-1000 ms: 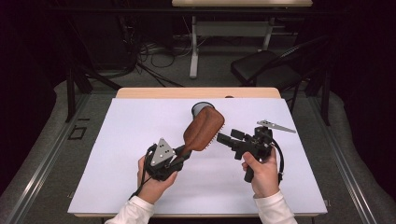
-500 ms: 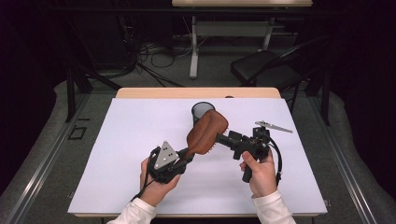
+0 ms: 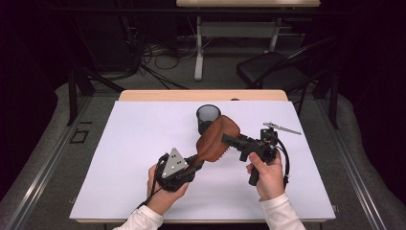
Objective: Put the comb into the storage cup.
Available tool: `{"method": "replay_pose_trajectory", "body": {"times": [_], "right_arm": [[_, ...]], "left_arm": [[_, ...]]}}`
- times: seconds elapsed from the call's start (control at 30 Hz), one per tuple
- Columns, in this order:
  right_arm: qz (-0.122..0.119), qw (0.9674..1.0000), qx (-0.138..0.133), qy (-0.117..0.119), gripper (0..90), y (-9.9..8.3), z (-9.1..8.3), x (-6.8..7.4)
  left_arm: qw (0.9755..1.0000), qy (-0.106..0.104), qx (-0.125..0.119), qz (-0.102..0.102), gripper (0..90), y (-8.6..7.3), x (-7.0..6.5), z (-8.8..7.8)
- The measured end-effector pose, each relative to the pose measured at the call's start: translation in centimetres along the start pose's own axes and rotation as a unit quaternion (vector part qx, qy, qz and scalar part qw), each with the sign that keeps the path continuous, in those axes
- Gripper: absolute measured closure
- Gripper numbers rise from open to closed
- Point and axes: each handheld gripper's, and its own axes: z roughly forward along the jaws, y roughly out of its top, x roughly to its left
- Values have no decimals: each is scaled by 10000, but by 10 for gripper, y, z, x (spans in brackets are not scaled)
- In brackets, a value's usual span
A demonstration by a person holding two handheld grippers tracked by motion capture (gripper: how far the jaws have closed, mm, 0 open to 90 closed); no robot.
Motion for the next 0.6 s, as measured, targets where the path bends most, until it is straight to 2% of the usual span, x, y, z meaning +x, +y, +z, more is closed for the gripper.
{"method": "replay_pose_trajectory", "body": {"times": [0.13, 0.3, 0.43, 0.6], "right_arm": [[38, 9999, 104, -3, 242, 3, 4, 2], [-145, 9991, 332, -200, 248, 7, 12, 10], [-57, 9989, 430, -163, 251, 12, 16, 13], [-181, 9975, 647, -237, 251, 19, 22, 19]], "left_arm": [[10000, 17, -31, -19, 723, 0, 1, -1], [9999, 36, -127, -58, 723, 1, 3, -4], [9998, 61, -163, -92, 724, 1, 6, -7], [9996, 105, -207, -145, 724, 1, 10, -9]]}}
